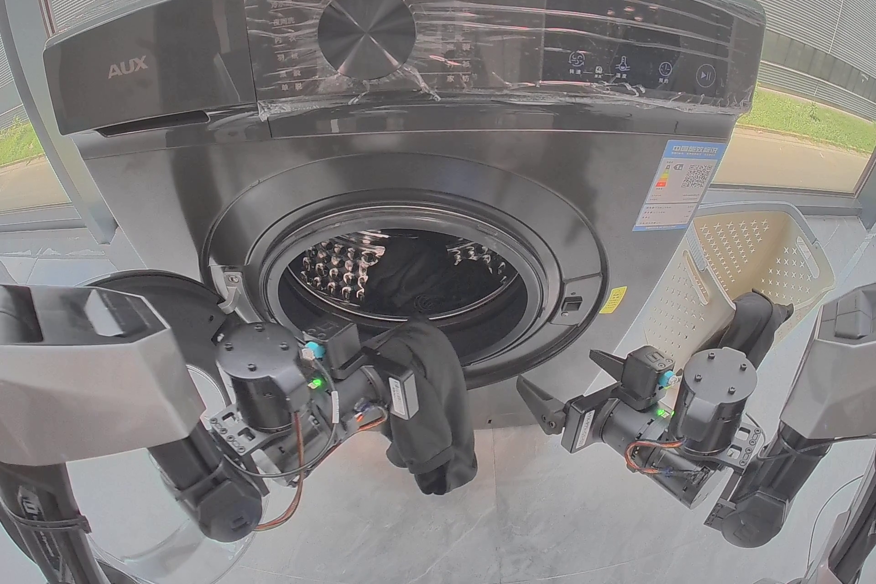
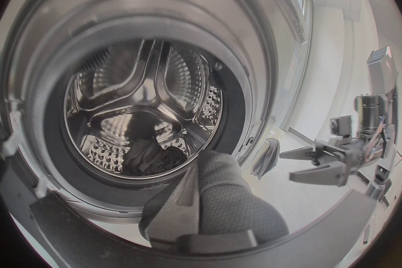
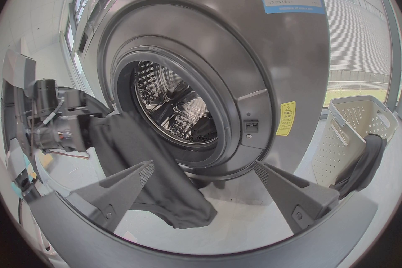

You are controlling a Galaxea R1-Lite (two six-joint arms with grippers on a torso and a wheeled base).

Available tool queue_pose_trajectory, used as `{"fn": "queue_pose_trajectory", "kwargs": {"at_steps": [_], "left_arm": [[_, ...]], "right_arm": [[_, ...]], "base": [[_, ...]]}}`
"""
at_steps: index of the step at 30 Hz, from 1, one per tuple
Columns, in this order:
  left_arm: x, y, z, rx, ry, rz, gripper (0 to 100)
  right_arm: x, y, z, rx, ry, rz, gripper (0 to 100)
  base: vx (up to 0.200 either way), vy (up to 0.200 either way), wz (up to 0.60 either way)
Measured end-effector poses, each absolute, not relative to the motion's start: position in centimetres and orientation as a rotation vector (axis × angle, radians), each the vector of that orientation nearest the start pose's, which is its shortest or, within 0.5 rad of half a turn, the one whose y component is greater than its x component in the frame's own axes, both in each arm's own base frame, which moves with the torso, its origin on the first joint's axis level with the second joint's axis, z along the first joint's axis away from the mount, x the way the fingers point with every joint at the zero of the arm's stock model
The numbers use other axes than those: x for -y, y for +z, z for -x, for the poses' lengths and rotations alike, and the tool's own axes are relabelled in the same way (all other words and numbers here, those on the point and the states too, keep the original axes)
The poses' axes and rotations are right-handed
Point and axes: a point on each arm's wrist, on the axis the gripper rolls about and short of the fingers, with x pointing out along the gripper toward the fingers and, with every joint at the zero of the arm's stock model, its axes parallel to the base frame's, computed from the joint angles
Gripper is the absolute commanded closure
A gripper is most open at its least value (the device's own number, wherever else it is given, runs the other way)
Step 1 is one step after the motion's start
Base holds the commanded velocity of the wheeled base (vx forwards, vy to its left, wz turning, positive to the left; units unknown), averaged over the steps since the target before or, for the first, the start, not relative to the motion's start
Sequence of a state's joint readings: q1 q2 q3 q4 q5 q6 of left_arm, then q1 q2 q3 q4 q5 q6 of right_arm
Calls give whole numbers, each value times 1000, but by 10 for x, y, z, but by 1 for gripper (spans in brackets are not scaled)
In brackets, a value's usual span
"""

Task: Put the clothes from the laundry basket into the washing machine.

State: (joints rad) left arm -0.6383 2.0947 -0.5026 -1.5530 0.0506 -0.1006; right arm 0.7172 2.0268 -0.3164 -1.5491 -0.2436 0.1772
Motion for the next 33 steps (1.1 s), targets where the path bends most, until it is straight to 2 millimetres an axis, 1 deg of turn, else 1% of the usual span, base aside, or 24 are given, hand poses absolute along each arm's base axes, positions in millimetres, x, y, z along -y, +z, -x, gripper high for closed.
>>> {"fn": "queue_pose_trajectory", "kwargs": {"at_steps": [5,12,17,21,27,31,33], "left_arm": [[211,68,-285,-48,-580,111,100],[228,60,-331,38,-523,138,100],[230,56,-366,48,-474,123,100],[231,58,-393,64,-436,118,100],[227,71,-436,141,-361,118,100],[223,78,-460,171,-309,117,100],[222,80,-468,184,-289,119,100]], "right_arm": [[-184,70,-212,-188,477,-96,0],[-186,71,-209,-188,488,-95,0],[-186,71,-209,-188,491,-95,0],[-186,71,-209,-188,492,-95,0],[-186,71,-209,-188,493,-94,0],[-186,71,-209,-187,493,-94,0],[-187,71,-209,-187,493,-95,0]], "base": [[0,0,0],[0,0,0],[0,0,0],[0,0,0],[0,0,0],[0,0,0],[0,0,0]]}}
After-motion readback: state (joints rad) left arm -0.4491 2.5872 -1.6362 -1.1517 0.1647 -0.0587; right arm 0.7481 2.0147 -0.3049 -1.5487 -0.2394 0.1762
